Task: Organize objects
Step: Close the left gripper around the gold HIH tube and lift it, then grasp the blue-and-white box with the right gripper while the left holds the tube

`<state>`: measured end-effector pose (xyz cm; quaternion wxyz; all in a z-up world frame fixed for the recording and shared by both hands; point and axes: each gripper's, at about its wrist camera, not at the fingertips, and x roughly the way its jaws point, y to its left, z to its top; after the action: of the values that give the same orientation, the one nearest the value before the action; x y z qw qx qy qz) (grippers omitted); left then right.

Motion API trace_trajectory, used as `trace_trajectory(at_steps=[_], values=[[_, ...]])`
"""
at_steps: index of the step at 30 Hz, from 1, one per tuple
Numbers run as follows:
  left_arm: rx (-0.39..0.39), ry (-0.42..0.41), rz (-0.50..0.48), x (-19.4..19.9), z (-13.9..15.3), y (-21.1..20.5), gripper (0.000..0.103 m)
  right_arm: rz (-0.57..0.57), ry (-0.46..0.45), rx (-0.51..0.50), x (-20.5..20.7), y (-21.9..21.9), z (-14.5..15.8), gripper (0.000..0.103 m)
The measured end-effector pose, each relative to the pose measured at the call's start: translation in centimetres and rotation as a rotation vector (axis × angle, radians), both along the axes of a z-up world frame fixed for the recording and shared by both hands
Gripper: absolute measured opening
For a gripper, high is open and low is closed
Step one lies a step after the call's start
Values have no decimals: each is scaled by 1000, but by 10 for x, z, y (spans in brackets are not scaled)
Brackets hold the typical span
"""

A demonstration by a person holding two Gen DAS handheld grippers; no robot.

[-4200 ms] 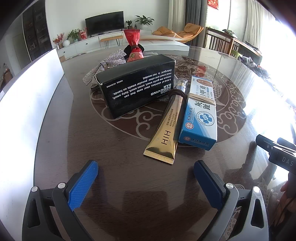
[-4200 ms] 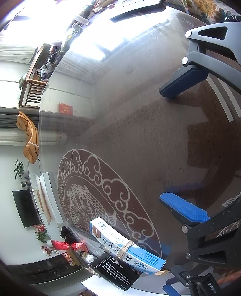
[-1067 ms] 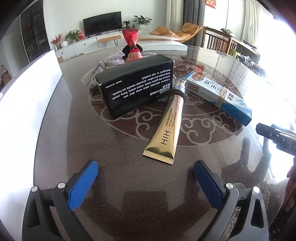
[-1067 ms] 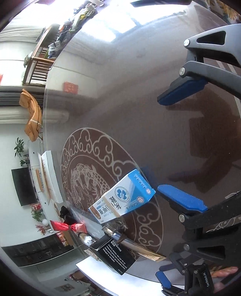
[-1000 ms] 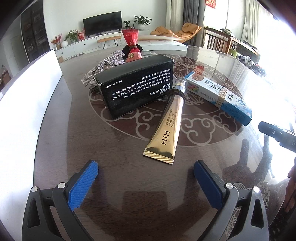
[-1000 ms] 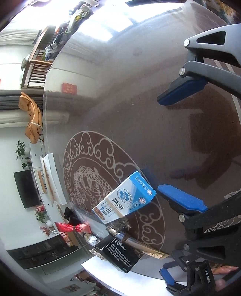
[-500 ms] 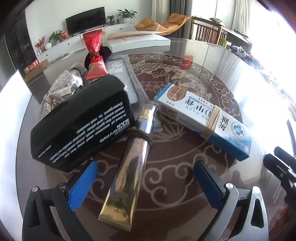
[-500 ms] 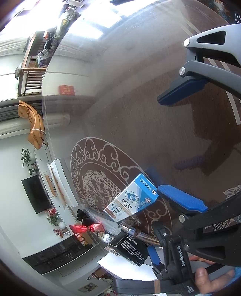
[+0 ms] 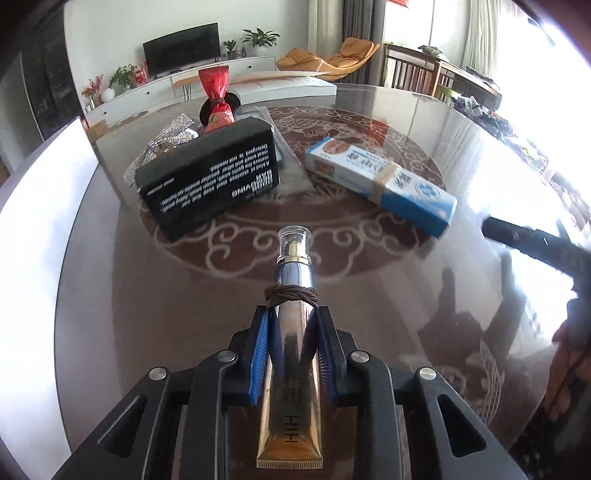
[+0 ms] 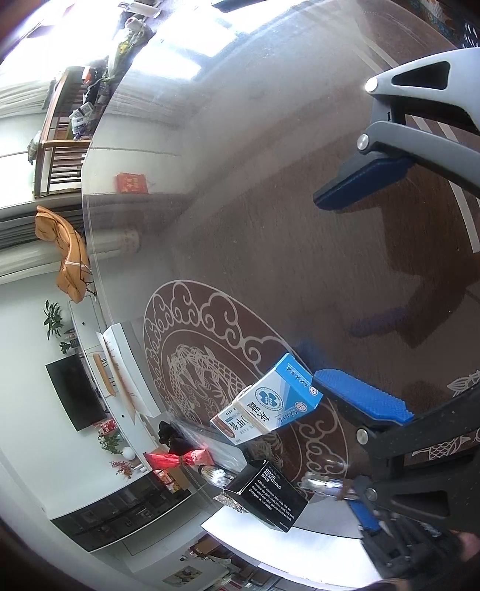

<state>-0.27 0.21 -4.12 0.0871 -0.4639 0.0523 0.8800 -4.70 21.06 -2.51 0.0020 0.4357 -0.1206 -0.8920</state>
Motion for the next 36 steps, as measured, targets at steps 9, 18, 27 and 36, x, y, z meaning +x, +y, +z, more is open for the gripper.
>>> trace_trajectory(at_steps=[9, 18, 27, 36], values=[[1, 16, 81, 22, -6, -34, 62, -23, 2, -33, 2, 7, 0, 89], [5, 19, 133, 11, -14, -42, 101, -11, 15, -54, 3, 7, 2, 89], [6, 14, 134, 10, -14, -41, 103, 138, 52, -64, 1, -18, 11, 89], [9, 13, 131, 10, -14, -40, 103, 444, -113, 201, -70, -96, 4, 89]])
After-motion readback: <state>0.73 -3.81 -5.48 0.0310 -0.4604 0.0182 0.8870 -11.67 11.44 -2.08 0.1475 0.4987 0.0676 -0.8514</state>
